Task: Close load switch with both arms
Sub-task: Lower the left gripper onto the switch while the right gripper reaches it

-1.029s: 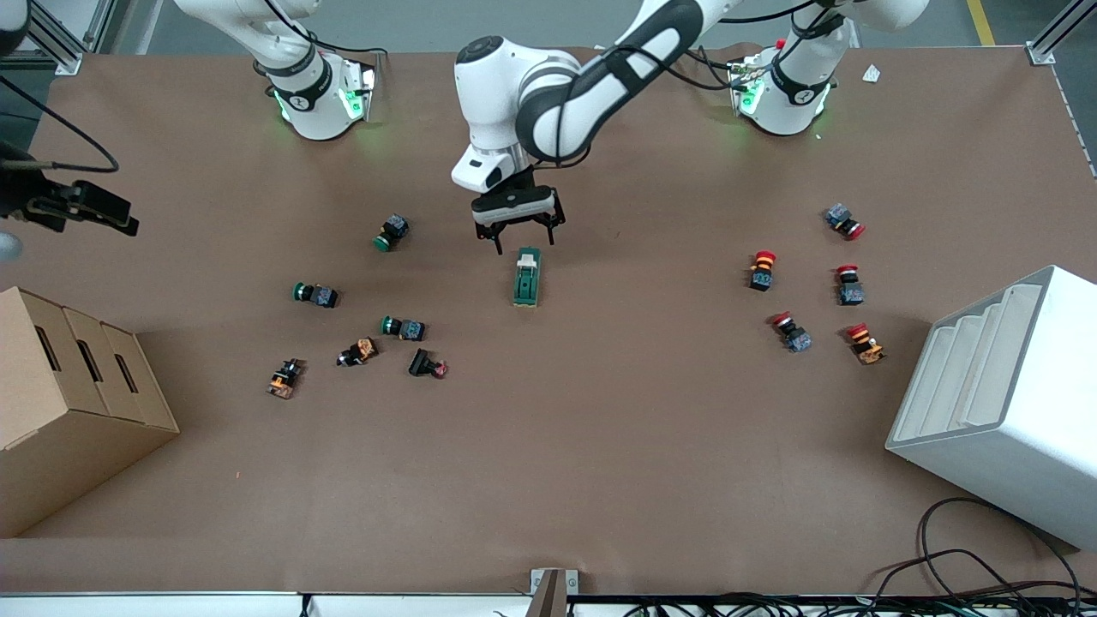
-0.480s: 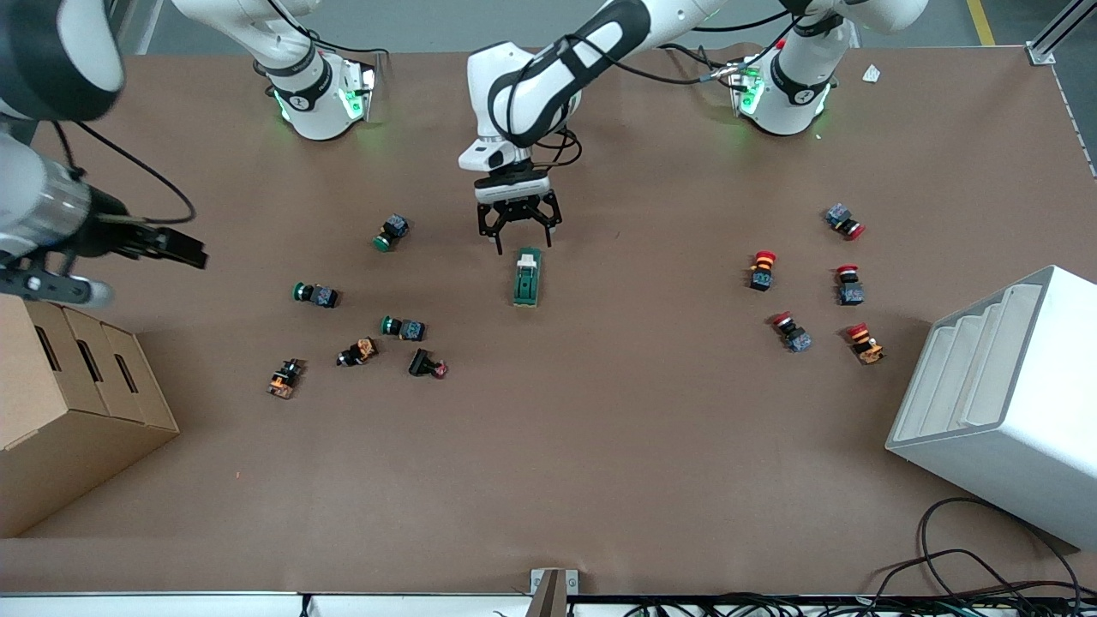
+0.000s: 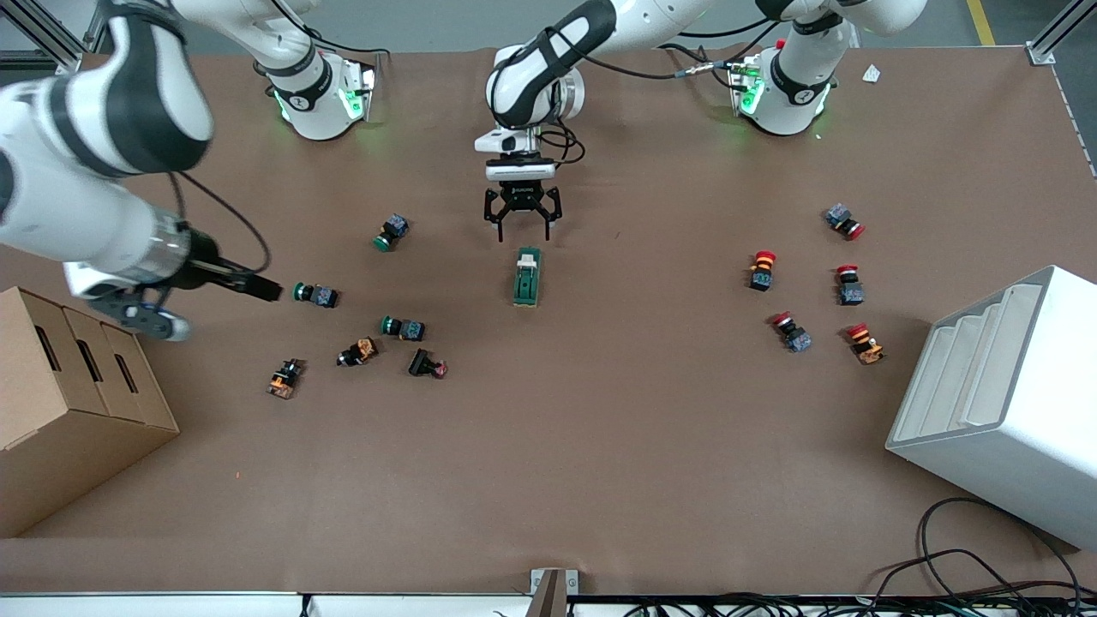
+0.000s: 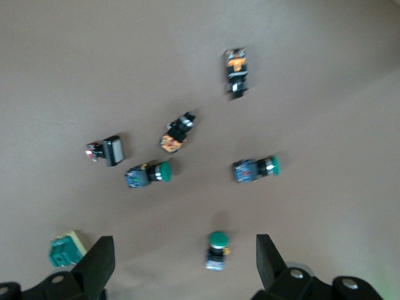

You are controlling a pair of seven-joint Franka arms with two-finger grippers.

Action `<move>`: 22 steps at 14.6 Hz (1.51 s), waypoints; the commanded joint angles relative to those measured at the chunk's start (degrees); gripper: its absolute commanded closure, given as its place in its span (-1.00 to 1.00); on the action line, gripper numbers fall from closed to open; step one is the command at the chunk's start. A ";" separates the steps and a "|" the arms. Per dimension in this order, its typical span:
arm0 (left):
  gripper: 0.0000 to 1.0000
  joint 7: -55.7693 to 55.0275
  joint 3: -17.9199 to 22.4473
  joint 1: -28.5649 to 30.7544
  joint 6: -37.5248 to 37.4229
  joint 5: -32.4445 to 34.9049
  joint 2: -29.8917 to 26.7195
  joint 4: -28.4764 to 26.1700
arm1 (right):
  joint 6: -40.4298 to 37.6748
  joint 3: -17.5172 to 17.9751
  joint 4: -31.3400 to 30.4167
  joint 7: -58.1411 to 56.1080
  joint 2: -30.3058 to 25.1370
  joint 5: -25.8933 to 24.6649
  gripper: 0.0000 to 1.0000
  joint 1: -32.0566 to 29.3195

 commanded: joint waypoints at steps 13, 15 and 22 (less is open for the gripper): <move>-0.99 -12.89 1.77 -3.62 -16.23 22.24 9.20 0.20 | 41.02 -0.35 -25.01 31.27 0.78 11.32 -1.00 26.86; -1.00 -12.98 3.00 -5.02 -17.37 23.38 10.34 0.20 | 44.71 -0.35 -25.01 34.00 3.50 11.68 -1.00 29.68; -1.00 -12.72 3.36 -6.25 -17.73 23.30 11.93 0.55 | 57.46 -0.26 -24.93 41.56 11.95 11.77 -1.00 36.45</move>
